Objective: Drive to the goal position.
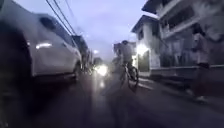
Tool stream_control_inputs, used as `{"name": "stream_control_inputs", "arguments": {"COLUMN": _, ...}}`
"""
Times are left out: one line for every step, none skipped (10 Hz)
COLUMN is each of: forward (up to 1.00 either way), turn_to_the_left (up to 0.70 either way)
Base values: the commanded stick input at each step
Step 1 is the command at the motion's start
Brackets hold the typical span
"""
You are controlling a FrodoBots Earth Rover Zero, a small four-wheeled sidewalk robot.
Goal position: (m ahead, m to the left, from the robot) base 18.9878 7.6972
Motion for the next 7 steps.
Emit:
{"name": "stream_control_inputs", "arguments": {"forward": 0.70, "turn_to_the_left": 0.00}}
{"name": "stream_control_inputs", "arguments": {"forward": 0.70, "turn_to_the_left": 0.00}}
{"name": "stream_control_inputs", "arguments": {"forward": 0.70, "turn_to_the_left": 0.00}}
{"name": "stream_control_inputs", "arguments": {"forward": 0.70, "turn_to_the_left": 0.00}}
{"name": "stream_control_inputs", "arguments": {"forward": 0.70, "turn_to_the_left": 0.00}}
{"name": "stream_control_inputs", "arguments": {"forward": 0.70, "turn_to_the_left": 0.00}}
{"name": "stream_control_inputs", "arguments": {"forward": 0.70, "turn_to_the_left": 0.00}}
